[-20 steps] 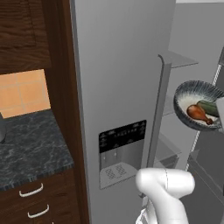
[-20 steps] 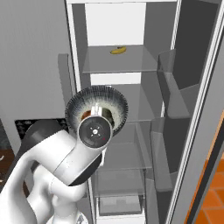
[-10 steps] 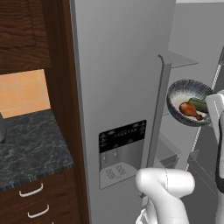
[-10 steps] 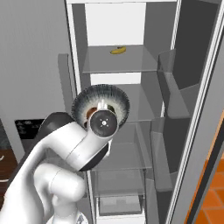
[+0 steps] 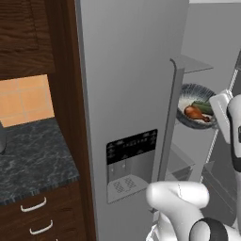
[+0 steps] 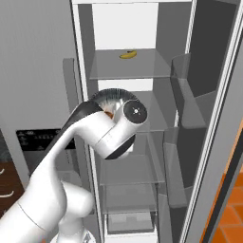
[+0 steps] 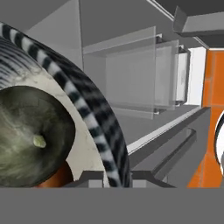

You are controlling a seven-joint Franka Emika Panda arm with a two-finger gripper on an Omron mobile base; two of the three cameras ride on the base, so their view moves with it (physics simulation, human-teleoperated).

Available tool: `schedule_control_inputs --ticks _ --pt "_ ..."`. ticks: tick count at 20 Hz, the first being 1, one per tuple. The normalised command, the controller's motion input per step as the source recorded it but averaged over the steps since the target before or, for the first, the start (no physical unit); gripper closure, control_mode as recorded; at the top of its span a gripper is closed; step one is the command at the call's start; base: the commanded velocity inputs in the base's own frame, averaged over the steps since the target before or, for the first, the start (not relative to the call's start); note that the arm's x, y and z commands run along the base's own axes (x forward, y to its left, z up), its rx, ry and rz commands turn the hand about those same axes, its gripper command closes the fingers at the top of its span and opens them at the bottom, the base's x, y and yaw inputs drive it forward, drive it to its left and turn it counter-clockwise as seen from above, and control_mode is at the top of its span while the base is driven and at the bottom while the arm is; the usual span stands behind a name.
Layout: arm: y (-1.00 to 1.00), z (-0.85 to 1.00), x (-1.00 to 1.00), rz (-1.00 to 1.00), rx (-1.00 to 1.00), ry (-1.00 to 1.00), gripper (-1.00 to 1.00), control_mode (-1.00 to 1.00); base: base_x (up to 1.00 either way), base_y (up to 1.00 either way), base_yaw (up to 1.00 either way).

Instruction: Pick the chicken drumstick and cucumber from their plates and place them in the bowl. Then put the bowl in the fridge.

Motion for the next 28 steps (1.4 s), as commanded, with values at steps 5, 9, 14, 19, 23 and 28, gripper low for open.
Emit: schedule_control_inputs --ticks 5,9,14,19,23,28 --pt "0.04 -0.13 0.43 0.02 0.0 0.0 1.0 -1.0 0.0 0.0 0.0" --pt "-0.05 -0.21 0.6 0.0 0.0 0.0 1.0 -1.0 0.0 0.0 0.0" --pt "0.0 -0.34 0.35 0.0 0.0 0.0 1.0 -1.0 0.0 0.0 0.0" --pt "0.0 -0.16 0.63 0.0 0.0 0.0 1.0 -1.0 0.0 0.0 0.0" --pt "-0.03 -0.21 0.67 0.0 0.0 0.0 1.0 -1.0 0.0 0.0 0.0" --pt "-0.19 -0.44 0.34 0.0 0.01 0.0 1.0 -1.0 0.0 0.0 0.0"
